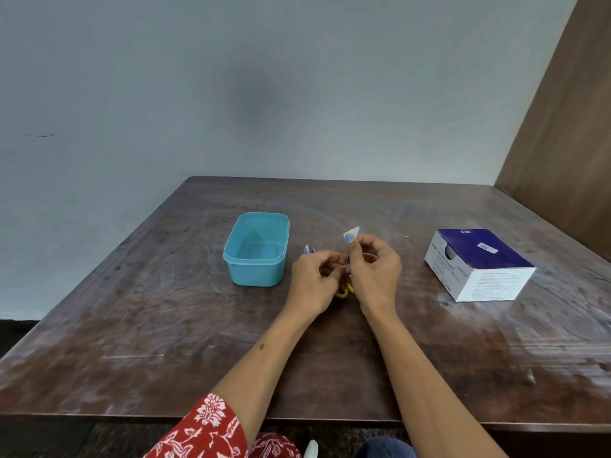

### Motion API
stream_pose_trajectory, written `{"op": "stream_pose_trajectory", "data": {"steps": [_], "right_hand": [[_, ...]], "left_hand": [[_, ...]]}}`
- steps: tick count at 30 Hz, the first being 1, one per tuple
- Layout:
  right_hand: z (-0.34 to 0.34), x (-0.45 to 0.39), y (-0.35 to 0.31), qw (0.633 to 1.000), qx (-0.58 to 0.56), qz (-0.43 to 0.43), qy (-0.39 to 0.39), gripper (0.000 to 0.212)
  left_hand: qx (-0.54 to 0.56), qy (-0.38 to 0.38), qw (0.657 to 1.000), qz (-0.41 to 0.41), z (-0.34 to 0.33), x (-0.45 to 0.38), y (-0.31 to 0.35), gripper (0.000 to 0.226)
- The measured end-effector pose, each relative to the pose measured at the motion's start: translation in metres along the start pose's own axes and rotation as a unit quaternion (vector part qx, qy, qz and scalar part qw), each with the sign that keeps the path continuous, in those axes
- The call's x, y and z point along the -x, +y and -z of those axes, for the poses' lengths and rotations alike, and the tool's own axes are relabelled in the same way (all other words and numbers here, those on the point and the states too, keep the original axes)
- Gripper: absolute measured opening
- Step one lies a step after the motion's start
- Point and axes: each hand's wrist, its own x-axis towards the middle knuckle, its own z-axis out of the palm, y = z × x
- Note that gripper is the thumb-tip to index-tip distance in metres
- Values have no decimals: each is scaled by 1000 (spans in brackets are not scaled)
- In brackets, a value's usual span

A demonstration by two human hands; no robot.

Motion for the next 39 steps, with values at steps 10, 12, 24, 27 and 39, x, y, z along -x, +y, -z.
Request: {"op": "stream_pose_trajectory", "data": {"steps": [10,12,24,27,39], "right_hand": [[0,0,0,1000,2,4,4,18],[0,0,1,1000,3,5,5,24],[0,3,-2,999,22,35,3,4],[-1,3,0,999,26,22,-9,16],[0,2,0,998,51,45,1,8]], "left_hand": [[-13,-4,1000,0,0,-1,-2,19],[-24,10,1000,-9,0,0,-2,19],[-4,32,999,-3,1,0,-1,19],[10,31,999,6,2,-2,-2,21],[-33,51,998,-17,3,-1,-3,20]]}}
